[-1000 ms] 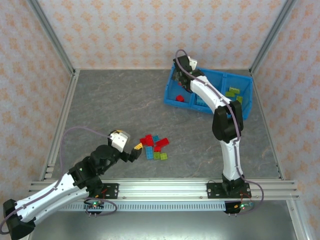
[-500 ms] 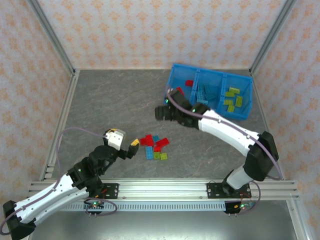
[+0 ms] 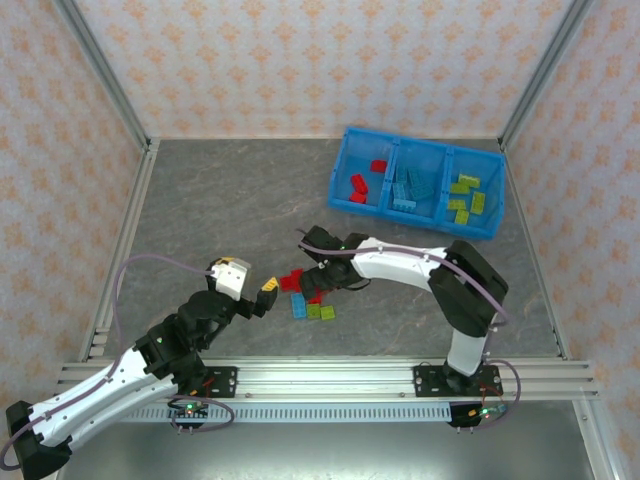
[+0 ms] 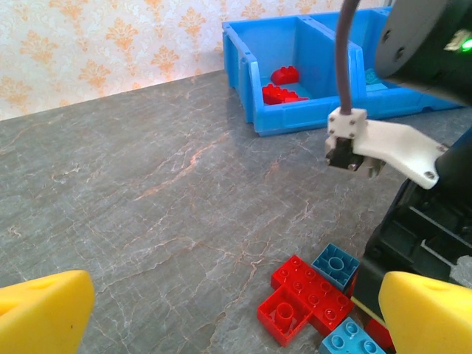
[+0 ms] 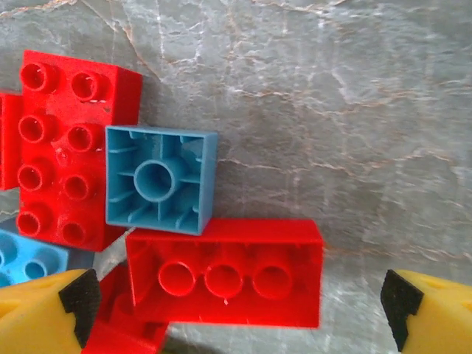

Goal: Sort the legos into containers by color

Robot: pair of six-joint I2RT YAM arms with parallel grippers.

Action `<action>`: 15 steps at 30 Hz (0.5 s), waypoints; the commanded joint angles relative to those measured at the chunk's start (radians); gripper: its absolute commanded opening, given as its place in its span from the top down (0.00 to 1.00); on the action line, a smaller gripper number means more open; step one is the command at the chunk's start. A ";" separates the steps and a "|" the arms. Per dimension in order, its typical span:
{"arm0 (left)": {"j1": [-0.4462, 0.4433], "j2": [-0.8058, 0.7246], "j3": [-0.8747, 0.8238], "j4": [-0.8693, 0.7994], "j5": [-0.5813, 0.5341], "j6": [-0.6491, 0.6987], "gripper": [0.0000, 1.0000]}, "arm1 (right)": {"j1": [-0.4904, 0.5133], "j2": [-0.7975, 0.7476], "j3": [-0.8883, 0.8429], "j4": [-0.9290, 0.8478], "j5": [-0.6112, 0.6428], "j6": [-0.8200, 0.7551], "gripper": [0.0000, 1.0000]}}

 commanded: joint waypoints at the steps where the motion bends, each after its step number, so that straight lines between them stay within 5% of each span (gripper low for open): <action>1: 0.010 0.002 0.002 -0.006 -0.021 -0.004 0.00 | 0.002 0.037 0.051 -0.019 -0.018 -0.022 0.03; 11: 0.010 0.001 0.005 -0.008 -0.006 -0.004 0.00 | 0.001 0.074 0.023 -0.031 -0.016 0.031 0.21; 15: 0.010 0.000 0.007 -0.009 -0.002 -0.006 0.00 | 0.002 0.071 0.020 -0.068 0.084 0.059 0.24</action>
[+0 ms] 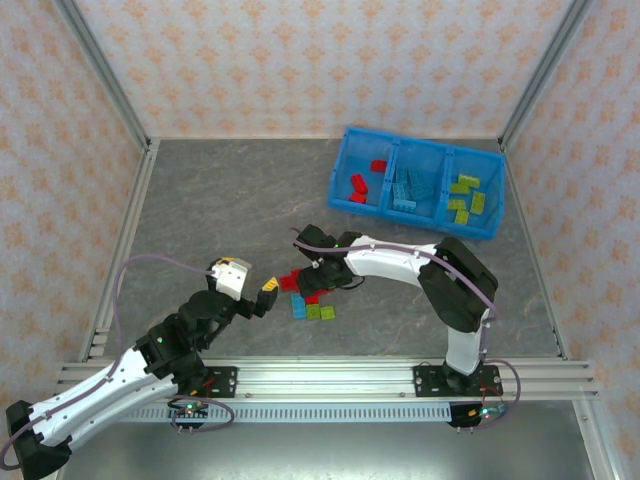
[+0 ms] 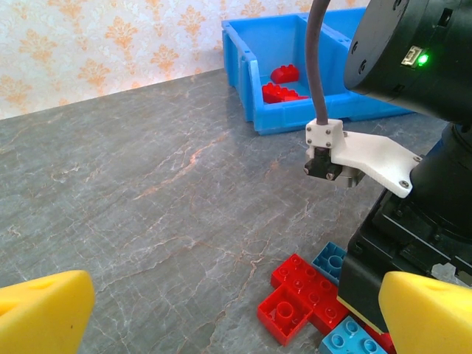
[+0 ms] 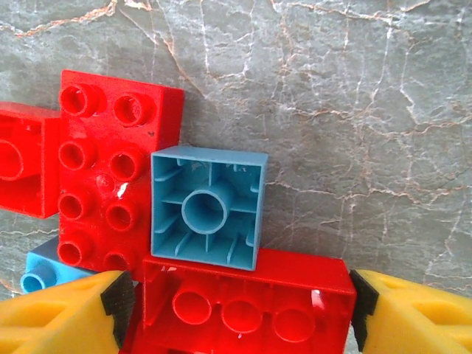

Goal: Sort the legos into containers by color

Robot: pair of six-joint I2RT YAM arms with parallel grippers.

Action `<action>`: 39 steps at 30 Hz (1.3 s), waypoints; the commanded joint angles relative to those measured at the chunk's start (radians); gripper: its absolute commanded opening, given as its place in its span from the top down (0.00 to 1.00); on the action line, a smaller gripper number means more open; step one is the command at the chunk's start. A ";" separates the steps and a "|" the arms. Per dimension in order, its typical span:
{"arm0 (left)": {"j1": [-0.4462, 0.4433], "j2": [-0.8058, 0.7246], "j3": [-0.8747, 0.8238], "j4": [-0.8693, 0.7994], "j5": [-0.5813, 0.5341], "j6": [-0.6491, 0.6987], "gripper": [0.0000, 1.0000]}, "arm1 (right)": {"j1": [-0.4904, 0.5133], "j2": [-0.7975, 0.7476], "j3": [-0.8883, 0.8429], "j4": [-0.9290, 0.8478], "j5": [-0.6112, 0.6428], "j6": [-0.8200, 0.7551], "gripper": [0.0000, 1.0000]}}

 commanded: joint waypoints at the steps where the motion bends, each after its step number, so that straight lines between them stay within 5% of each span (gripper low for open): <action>1: 0.010 -0.003 0.006 -0.010 -0.002 -0.007 0.00 | -0.001 0.024 -0.008 -0.098 0.161 0.037 0.24; 6: 0.011 -0.004 0.005 -0.009 -0.003 -0.010 0.00 | -0.007 0.040 0.020 -0.149 0.269 0.082 0.16; 16: 0.011 -0.007 0.005 -0.011 -0.003 -0.010 0.00 | -0.013 0.063 0.041 -0.130 0.211 0.155 0.15; 21: 0.010 -0.009 0.004 -0.012 -0.003 -0.010 0.00 | -0.013 0.022 -0.014 -0.089 0.204 0.256 0.06; 30: 0.010 -0.010 0.003 -0.005 0.008 -0.009 0.00 | -0.013 -0.099 -0.106 -0.024 0.239 0.317 0.42; 39: 0.011 -0.010 0.005 -0.009 0.002 -0.008 0.00 | -0.156 -0.297 -0.039 0.116 0.434 0.216 0.46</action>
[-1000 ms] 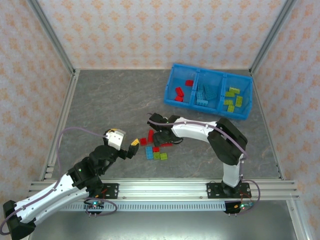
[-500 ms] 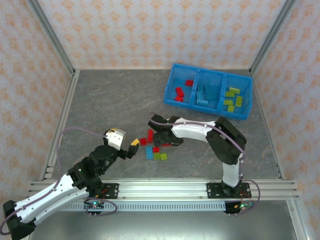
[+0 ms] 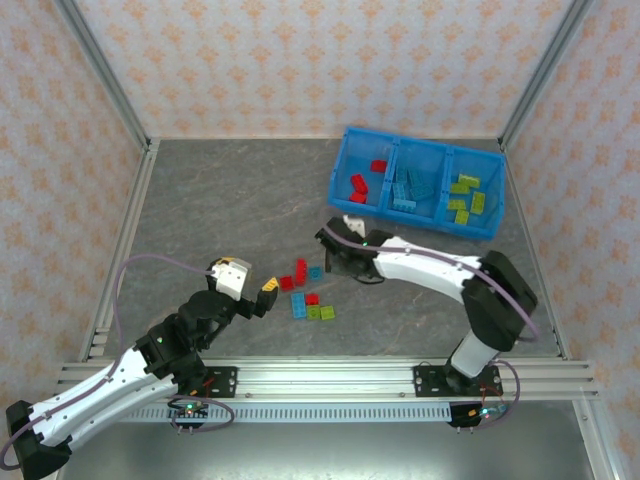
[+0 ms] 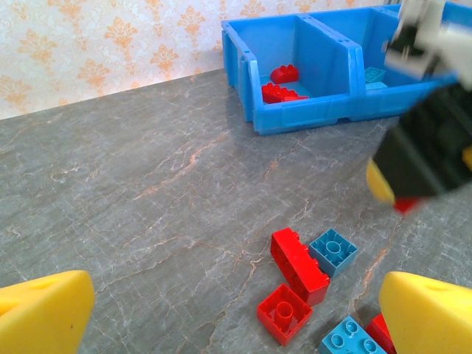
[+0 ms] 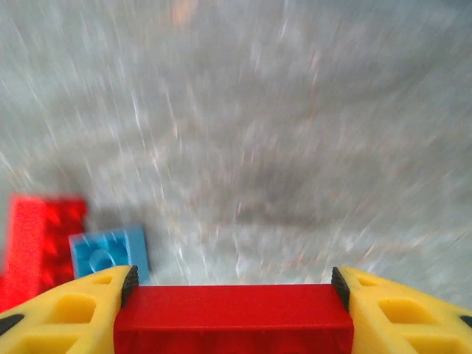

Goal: Sort the legos into containers by color

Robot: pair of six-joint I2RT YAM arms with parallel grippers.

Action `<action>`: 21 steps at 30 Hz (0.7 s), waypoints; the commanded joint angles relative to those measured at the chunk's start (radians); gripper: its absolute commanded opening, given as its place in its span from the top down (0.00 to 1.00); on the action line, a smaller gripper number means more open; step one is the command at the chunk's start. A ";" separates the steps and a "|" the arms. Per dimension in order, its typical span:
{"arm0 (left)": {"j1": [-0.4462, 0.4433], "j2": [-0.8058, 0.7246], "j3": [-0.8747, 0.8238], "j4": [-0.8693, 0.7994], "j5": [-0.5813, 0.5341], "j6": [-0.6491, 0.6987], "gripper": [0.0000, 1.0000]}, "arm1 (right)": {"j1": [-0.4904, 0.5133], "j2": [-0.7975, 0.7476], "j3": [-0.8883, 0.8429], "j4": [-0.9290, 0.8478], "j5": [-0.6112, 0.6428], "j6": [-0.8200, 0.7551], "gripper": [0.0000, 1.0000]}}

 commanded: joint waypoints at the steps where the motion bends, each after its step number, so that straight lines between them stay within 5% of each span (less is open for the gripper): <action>1: 0.011 -0.010 0.005 -0.008 0.000 -0.008 0.00 | -0.099 -0.024 0.104 0.093 0.121 -0.086 0.46; 11: 0.010 -0.012 0.011 -0.024 -0.011 -0.002 0.00 | -0.340 0.434 0.698 0.058 0.135 -0.307 0.46; 17: 0.010 -0.023 0.010 -0.030 -0.017 -0.002 0.00 | -0.390 0.623 1.032 -0.109 0.110 -0.329 0.23; 21: 0.011 -0.024 0.008 -0.027 -0.016 -0.001 0.00 | -0.381 0.530 0.945 -0.076 0.082 -0.315 0.14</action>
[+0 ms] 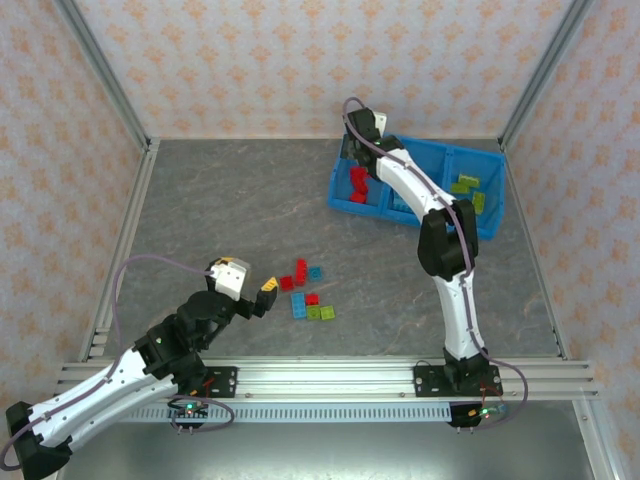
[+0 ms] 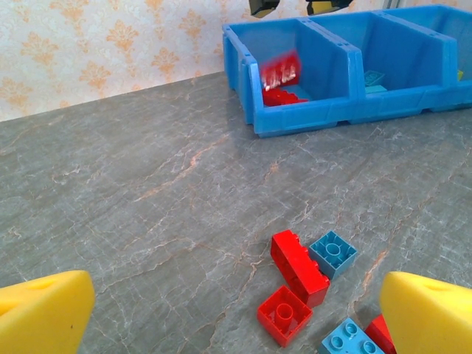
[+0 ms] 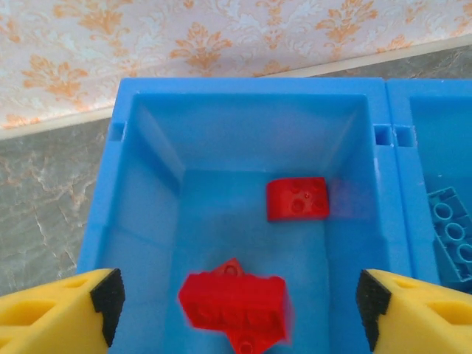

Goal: Sort the legos into containers by color

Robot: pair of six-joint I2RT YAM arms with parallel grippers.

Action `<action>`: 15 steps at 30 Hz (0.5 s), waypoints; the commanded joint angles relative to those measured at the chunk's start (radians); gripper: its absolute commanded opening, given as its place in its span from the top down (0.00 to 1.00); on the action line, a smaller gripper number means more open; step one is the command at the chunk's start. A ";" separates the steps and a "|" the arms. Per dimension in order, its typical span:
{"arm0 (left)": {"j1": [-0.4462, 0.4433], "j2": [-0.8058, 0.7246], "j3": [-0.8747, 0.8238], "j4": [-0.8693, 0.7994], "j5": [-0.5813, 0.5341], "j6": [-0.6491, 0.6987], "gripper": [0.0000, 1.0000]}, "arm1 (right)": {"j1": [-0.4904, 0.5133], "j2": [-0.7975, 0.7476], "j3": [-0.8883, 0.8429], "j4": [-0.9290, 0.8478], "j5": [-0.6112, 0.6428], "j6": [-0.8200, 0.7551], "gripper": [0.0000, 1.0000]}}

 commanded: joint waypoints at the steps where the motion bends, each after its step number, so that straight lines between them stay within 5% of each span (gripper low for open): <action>1: 0.011 -0.010 0.008 -0.023 -0.016 -0.002 0.00 | 0.022 -0.149 -0.076 -0.009 -0.023 -0.008 0.13; 10: 0.011 -0.023 0.013 -0.034 -0.024 0.001 0.00 | 0.232 -0.634 -0.723 0.180 -0.138 0.065 0.17; 15: 0.010 -0.021 0.007 -0.020 -0.007 -0.004 0.00 | 0.369 -0.646 -0.866 0.174 -0.259 0.182 0.19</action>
